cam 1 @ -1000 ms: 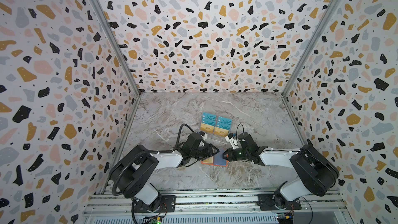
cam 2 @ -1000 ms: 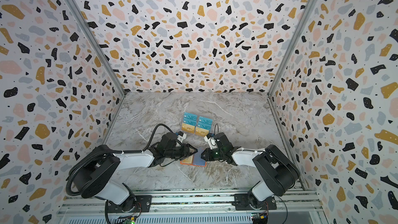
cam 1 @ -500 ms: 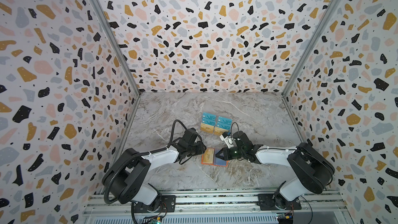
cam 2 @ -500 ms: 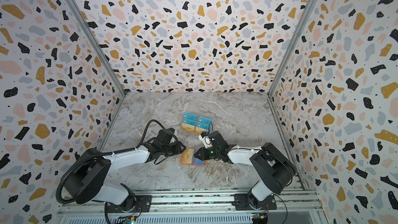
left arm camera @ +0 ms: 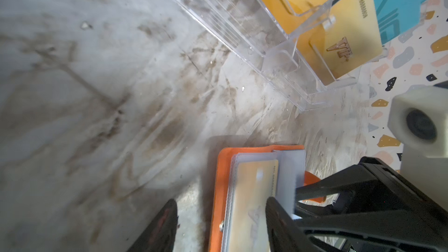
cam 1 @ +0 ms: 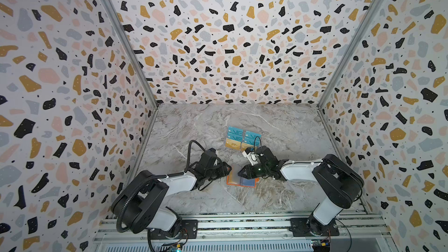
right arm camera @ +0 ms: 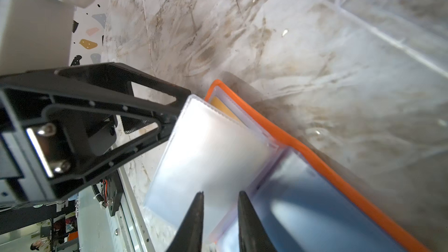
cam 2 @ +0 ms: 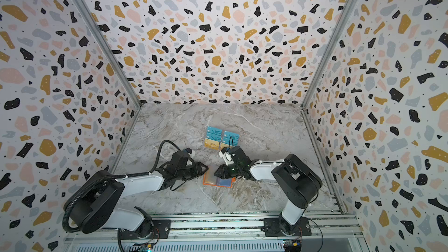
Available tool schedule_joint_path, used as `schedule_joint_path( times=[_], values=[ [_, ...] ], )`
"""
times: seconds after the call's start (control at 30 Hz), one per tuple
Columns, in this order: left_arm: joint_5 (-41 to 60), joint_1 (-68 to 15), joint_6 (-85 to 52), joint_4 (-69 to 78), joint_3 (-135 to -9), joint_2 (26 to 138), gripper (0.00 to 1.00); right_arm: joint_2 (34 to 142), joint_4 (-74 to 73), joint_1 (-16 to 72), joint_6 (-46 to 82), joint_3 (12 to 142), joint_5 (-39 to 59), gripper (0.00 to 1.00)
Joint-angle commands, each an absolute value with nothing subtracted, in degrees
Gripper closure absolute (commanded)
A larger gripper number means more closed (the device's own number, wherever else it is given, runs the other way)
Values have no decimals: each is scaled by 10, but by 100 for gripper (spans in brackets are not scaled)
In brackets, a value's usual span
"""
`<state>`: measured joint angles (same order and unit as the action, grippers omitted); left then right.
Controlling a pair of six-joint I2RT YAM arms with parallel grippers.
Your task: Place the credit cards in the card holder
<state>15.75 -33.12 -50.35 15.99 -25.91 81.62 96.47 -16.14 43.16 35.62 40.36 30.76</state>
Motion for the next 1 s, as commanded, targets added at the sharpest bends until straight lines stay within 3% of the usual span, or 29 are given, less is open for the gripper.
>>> schedule_joint_path(
  times=[0.0, 0.47, 0.73, 0.97],
  values=[
    [161, -327, -526, 190, -248, 808, 39, 974, -141, 437, 342, 423, 296, 73],
    [194, -329, -554, 219, -210, 798, 46, 1001, -115, 450, 318, 452, 294, 72],
    [97, -329, -569, 73, -212, 669, 41, 1005, -85, 461, 280, 464, 287, 71],
    [115, -329, -560, 46, -236, 655, 41, 1021, -63, 469, 241, 481, 297, 71]
  ],
)
